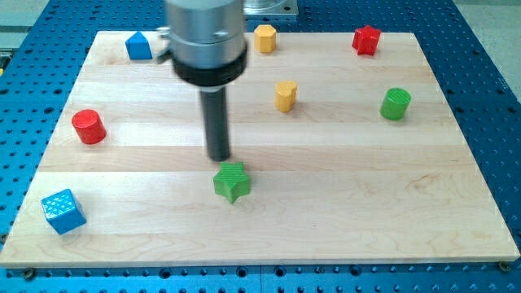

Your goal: Move the green star towards the bottom right corner

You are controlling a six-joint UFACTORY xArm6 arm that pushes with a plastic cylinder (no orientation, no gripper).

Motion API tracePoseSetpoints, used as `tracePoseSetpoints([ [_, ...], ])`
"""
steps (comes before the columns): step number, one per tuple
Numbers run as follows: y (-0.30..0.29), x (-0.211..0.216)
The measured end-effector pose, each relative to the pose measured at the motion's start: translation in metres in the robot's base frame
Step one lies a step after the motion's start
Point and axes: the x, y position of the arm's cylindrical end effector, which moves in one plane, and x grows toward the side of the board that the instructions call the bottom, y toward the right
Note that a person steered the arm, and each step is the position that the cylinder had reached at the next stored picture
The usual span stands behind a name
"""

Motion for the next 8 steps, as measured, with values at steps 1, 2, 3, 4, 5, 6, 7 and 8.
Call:
tracePoseSetpoints([
  [1, -0.060, 0.018],
  [2, -0.108, 0.036],
  [3, -0.109, 0.044],
  [4, -0.038, 0.049],
  [5, 0.063, 0.056],
  [6, 0.173, 0.065],
  [7, 0.246, 0.073],
  [8, 0.231, 0.069],
])
